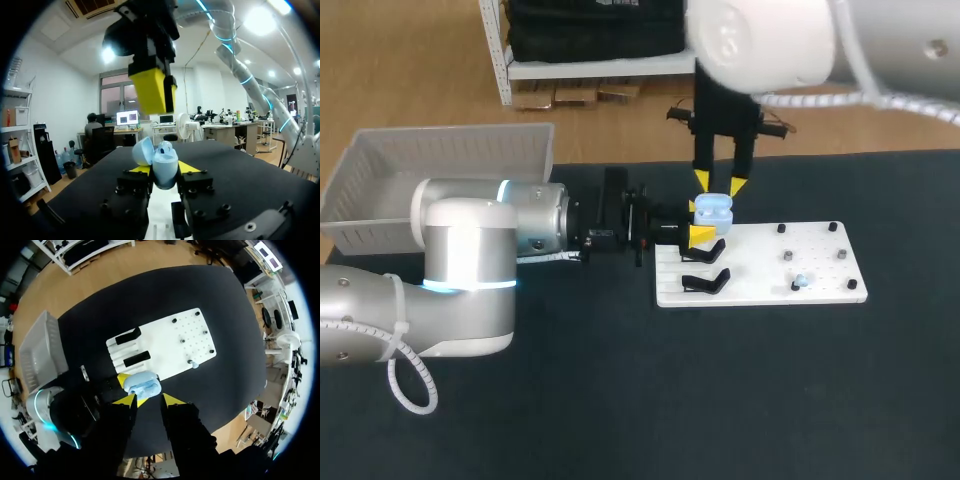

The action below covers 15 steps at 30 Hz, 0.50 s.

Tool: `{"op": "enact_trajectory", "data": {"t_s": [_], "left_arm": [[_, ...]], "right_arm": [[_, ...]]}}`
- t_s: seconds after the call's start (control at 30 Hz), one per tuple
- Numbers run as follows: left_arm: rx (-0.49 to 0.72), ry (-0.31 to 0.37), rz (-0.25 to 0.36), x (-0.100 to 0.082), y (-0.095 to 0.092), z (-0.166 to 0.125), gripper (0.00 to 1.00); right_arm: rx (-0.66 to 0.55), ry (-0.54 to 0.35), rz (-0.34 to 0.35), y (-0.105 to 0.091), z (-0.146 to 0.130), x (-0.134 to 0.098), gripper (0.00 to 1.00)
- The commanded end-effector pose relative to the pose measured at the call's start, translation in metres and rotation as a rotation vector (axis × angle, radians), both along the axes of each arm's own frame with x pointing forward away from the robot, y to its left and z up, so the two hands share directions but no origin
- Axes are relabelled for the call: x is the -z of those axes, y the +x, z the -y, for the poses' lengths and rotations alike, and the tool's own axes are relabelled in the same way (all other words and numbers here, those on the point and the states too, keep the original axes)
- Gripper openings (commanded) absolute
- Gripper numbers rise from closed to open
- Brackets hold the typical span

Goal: Pick up each earbud case from the left stands, insert the matching earbuds, close the lid, and place the case in the box.

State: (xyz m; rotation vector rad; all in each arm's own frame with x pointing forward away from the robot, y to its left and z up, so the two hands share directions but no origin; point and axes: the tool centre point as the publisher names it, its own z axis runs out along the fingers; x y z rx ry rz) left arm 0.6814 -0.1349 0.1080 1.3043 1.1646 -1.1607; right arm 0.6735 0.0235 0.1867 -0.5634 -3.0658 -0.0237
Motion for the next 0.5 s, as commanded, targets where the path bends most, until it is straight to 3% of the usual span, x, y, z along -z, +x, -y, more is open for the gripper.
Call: {"op": "enact_trajectory", "data": {"t_s": [0.03, 0.17, 0.5], "left_arm": [[-0.004, -0.004, 0.003, 0.001, -0.001, 0.000, 0.00], [-0.004, -0.004, 0.003, 0.001, -0.001, 0.000, 0.00], [-0.004, -0.004, 0.003, 0.001, -0.001, 0.000, 0.00]], "right_arm": [[-0.044, 0.168, 0.144, -0.036, 0.048, -0.005, 0.35], [-0.090, 0.185, 0.215, -0.048, 0.073, -0.003, 0.47], [-0.150, 0.193, 0.269, -0.057, 0.107, 0.008, 0.42]]}}
